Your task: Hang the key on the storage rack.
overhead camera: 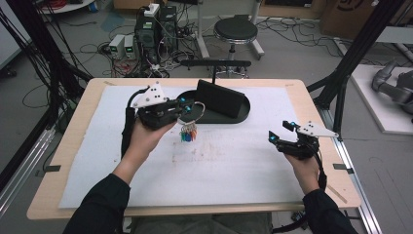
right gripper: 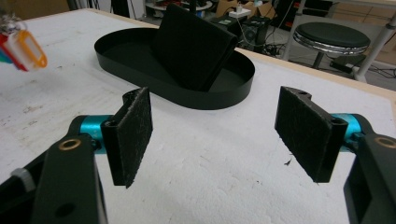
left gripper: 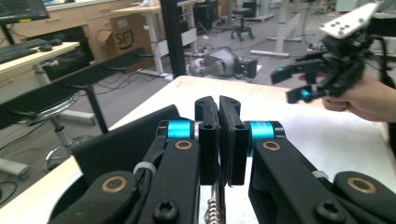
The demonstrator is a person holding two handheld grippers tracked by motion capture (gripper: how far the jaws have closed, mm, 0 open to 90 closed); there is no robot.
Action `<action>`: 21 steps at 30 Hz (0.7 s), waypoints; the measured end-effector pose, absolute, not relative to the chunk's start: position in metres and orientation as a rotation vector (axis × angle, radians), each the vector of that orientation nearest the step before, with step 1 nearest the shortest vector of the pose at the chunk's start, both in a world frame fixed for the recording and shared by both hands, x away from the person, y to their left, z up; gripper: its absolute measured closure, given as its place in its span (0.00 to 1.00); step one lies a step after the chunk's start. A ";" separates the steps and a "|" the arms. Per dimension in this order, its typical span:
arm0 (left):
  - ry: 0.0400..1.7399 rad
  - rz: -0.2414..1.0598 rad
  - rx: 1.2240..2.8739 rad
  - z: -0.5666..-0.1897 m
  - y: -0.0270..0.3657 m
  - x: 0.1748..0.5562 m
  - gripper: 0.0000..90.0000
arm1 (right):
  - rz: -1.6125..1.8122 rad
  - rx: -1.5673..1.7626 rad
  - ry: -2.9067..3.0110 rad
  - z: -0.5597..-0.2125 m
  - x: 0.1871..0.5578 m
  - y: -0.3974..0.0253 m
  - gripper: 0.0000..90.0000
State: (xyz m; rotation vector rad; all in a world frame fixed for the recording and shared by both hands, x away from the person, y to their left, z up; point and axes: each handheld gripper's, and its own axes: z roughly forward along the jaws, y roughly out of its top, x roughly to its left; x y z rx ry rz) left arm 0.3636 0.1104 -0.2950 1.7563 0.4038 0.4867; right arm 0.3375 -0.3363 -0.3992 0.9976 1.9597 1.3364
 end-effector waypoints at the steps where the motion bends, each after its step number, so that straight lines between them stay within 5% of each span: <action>1: 0.410 0.489 1.758 -0.293 0.111 0.366 0.96 | 1.338 0.998 1.960 -0.399 0.337 -0.336 0.31; 21: 0.554 0.561 1.704 -0.272 0.114 0.421 0.96 | 1.356 1.003 1.943 -0.398 0.337 -0.338 0.31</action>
